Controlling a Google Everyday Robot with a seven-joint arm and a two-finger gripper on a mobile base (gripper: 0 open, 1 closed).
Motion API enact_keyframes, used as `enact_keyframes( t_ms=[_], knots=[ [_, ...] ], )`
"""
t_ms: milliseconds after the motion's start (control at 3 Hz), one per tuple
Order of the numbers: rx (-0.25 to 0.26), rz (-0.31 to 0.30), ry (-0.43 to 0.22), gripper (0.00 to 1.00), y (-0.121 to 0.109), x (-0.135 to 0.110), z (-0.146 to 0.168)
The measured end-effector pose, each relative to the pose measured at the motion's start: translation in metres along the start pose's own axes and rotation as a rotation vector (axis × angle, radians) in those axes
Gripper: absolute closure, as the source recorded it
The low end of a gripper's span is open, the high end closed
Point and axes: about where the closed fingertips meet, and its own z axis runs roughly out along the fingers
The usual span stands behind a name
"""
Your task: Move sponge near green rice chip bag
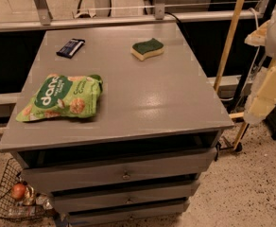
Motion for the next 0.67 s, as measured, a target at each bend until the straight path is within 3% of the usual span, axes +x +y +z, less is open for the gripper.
enact_keyframes(
  t_ms=[333, 667],
  knots=[
    [0.004, 0.001, -0.003, 0.00, -0.001, -0.001, 0.000],
    [0.019, 0.018, -0.096, 0.00, -0.037, -0.010, 0.021]
  ],
)
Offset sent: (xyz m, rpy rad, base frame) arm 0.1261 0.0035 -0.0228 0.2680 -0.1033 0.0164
